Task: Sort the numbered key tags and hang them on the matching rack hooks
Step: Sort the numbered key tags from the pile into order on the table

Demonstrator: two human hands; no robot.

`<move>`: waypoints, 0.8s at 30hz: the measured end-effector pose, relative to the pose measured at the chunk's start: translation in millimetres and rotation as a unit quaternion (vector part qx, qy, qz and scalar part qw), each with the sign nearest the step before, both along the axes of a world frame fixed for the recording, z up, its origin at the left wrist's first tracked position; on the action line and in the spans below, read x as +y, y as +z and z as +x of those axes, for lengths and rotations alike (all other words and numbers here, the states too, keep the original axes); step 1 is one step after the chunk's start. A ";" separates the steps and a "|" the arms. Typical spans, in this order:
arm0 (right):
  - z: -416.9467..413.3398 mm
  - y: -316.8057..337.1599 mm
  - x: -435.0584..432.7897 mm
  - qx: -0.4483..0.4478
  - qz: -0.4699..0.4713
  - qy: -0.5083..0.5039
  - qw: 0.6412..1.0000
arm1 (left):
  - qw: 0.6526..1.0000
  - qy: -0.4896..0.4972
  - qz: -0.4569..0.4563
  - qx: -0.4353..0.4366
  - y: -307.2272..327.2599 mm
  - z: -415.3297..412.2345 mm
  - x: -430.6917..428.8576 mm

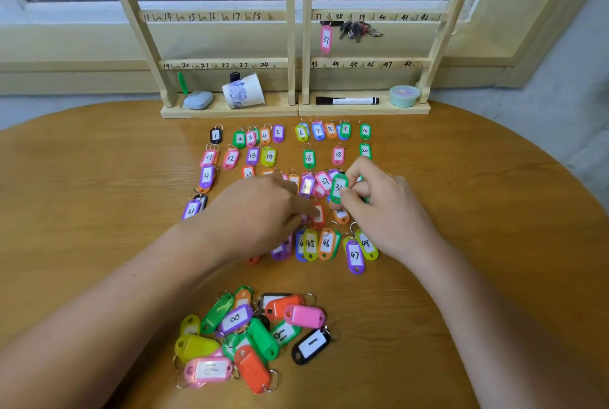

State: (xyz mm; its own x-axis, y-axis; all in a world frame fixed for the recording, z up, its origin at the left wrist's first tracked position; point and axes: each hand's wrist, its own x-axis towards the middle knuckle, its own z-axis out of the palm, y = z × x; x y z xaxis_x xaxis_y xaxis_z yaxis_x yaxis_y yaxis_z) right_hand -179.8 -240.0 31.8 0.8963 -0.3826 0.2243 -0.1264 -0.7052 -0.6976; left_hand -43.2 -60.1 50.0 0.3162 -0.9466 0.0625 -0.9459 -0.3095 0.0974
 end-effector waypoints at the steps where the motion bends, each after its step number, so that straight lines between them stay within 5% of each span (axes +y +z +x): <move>1: 0.9 -2.3 -1.8 -0.003 -0.001 -0.005 1.000 | 1.000 0.001 0.010 -0.003 0.8 -2.5 -2.0; 8: 4.6 -12.8 -14.1 -0.018 0.012 -0.030 0.999 | 0.999 -0.020 0.031 -0.016 -5.0 -2.7 -12.7; 15: 6.8 -14.3 -19.7 -0.017 0.047 -0.052 0.997 | 0.996 -0.005 -0.001 0.088 -7.9 4.1 -13.2; 24: 23.0 -28.1 -1.1 0.046 -0.051 -0.047 0.997 | 0.943 0.126 -0.196 0.238 -15.1 29.5 38.6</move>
